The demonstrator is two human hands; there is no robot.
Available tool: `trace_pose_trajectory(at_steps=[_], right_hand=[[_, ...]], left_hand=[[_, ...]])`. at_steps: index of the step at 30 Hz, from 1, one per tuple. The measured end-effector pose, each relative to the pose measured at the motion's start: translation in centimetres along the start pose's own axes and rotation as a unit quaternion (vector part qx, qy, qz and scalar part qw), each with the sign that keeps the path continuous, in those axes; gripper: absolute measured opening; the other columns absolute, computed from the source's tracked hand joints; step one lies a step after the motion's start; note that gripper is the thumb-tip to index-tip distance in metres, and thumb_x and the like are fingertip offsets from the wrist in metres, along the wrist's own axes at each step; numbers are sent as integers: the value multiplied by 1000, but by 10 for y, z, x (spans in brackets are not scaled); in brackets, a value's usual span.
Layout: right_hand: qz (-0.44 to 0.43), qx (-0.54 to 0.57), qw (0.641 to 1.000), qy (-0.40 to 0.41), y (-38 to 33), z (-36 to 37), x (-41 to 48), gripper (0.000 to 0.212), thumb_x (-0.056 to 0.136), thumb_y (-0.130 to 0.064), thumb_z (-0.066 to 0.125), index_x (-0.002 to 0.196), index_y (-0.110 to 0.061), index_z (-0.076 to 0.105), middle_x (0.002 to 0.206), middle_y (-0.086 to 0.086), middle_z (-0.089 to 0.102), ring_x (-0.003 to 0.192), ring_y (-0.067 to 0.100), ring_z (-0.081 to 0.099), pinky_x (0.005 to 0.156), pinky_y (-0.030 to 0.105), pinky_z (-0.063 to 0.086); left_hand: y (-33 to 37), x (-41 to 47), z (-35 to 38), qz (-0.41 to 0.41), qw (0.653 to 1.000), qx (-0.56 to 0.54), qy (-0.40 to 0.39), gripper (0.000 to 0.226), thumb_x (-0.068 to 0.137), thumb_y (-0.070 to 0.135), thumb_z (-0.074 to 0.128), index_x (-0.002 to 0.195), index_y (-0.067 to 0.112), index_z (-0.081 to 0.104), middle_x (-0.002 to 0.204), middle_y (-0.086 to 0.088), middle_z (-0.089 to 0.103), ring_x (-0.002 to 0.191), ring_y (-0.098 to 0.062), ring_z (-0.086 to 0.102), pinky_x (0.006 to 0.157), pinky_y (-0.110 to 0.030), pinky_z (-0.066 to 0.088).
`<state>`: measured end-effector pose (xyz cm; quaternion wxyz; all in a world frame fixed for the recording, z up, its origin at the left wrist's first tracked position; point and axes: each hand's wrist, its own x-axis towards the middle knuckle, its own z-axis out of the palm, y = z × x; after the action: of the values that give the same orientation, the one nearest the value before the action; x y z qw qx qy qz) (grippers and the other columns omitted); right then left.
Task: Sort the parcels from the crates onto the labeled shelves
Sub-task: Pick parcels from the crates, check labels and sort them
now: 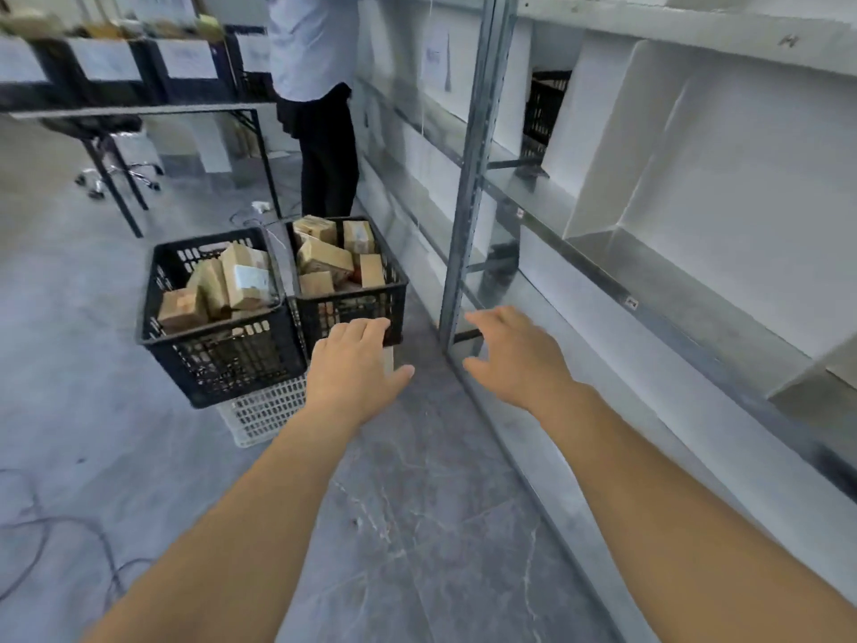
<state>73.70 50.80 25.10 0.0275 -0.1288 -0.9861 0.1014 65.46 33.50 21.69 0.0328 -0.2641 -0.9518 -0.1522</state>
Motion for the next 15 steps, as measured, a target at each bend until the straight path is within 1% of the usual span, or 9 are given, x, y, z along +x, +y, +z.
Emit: trace_pose_trajectory(at_steps=[4, 7, 10, 12, 15], right_hand=[[-47, -6, 999, -21, -48, 16, 52, 60, 93, -34, 55, 147, -24, 33, 140, 3, 41, 130, 23, 40, 98, 36, 40], [-85, -2, 996, -27, -77, 29, 88, 59, 93, -33, 54, 148, -25, 32, 142, 2, 40, 131, 23, 38, 100, 38, 40], [-118, 0, 992, -37, -103, 44, 123, 58, 93, -33, 54, 147, -25, 33, 143, 2, 40, 130, 22, 40, 97, 37, 42], [-139, 3, 989, -42, -119, 54, 148, 57, 93, -33, 54, 147, -25, 34, 142, 2, 41, 129, 22, 42, 95, 37, 43], [-169, 16, 984, -46, -141, 67, 192, 58, 93, -32, 54, 147, -24, 34, 144, 3, 40, 129, 23, 41, 97, 38, 42]], left_hand=[[-58, 15, -5, -49, 999, 4, 2, 70, 86, 53, 58, 144, 22, 33, 143, 0, 43, 132, -24, 37, 107, -41, 31], [-93, 27, -7, -85, 996, -4, 8, 71, 86, 53, 58, 145, 22, 32, 144, 0, 42, 133, -24, 35, 108, -41, 29], [-123, 39, -8, -117, 993, -8, 11, 71, 87, 53, 56, 145, 22, 31, 146, 0, 40, 135, -23, 34, 109, -40, 28], [-143, 51, -8, -135, 991, -7, 12, 70, 87, 53, 56, 145, 22, 32, 145, 0, 41, 134, -23, 35, 109, -40, 28], [-176, 77, -8, -160, 987, -2, 19, 70, 87, 54, 55, 144, 22, 33, 143, 0, 43, 132, -24, 36, 107, -40, 31]])
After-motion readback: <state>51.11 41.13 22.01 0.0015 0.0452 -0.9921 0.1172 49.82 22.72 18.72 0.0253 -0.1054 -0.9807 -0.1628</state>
